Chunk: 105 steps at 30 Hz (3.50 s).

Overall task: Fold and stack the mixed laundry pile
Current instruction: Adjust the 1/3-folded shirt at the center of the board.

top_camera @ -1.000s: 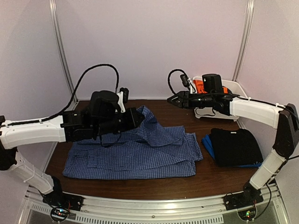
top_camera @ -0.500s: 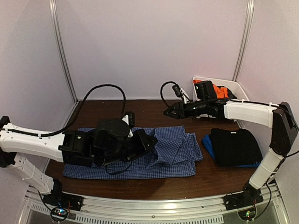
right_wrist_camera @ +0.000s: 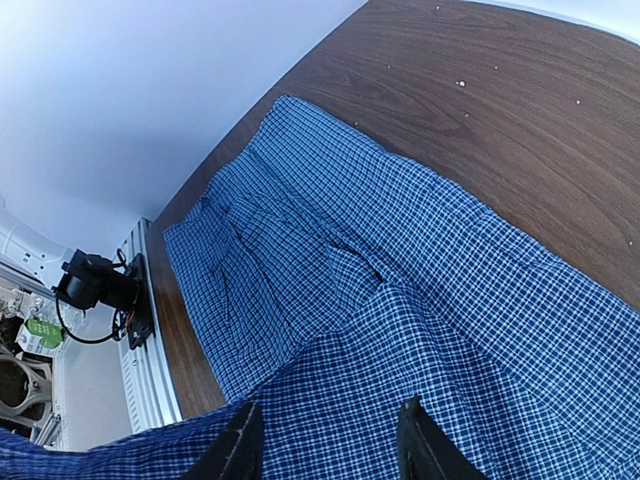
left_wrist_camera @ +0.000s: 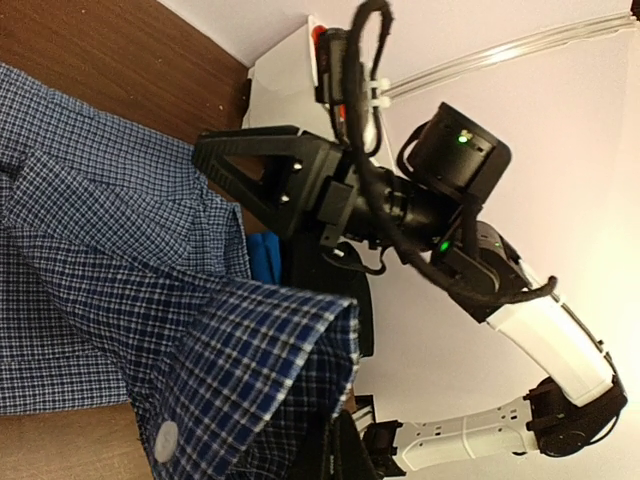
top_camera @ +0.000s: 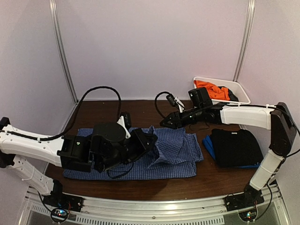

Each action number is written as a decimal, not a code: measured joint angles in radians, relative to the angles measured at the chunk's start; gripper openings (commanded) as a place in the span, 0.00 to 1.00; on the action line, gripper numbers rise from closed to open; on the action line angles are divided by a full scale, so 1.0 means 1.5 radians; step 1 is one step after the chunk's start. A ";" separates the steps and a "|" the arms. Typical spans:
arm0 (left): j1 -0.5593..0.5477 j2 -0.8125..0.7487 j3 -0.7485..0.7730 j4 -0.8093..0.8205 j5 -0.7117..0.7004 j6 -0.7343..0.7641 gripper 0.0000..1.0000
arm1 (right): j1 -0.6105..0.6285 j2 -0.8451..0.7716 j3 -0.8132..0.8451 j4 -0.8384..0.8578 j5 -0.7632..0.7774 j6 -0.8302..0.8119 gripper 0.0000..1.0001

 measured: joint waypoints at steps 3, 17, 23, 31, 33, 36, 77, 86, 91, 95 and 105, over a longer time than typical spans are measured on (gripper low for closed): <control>-0.006 0.001 0.023 0.014 0.002 0.019 0.00 | 0.000 0.020 0.010 -0.005 0.000 -0.006 0.45; -0.042 0.022 0.074 0.066 -0.006 0.030 0.00 | 0.020 0.113 0.023 -0.005 -0.001 -0.016 0.44; -0.031 -0.004 -0.001 0.083 -0.097 -0.035 0.00 | 0.026 0.121 0.020 -0.013 0.004 -0.021 0.56; 0.075 -0.089 -0.118 -0.020 -0.211 -0.246 0.00 | 0.001 0.078 0.020 -0.035 0.024 -0.020 0.59; 0.091 -0.103 -0.139 -0.061 -0.238 -0.303 0.00 | -0.005 0.065 0.021 -0.041 0.029 -0.024 0.59; 0.121 -0.123 -0.176 -0.130 -0.280 -0.363 0.00 | -0.011 0.059 0.021 -0.050 0.039 -0.030 0.60; 0.315 0.006 -0.019 -0.370 0.205 0.536 0.98 | -0.015 0.055 -0.042 -0.083 0.067 -0.042 0.59; 0.238 0.119 0.020 -0.493 0.199 0.542 0.93 | -0.015 0.054 -0.046 -0.068 0.067 -0.033 0.57; 0.232 0.141 0.023 -0.542 0.181 0.525 0.85 | -0.015 0.054 -0.046 -0.058 0.063 -0.027 0.57; 0.237 0.209 0.053 -0.591 0.141 0.502 0.70 | -0.015 0.054 -0.046 -0.049 0.057 -0.025 0.57; 0.334 0.238 0.072 -0.627 0.088 0.492 0.05 | -0.015 0.055 -0.049 -0.047 0.054 -0.025 0.57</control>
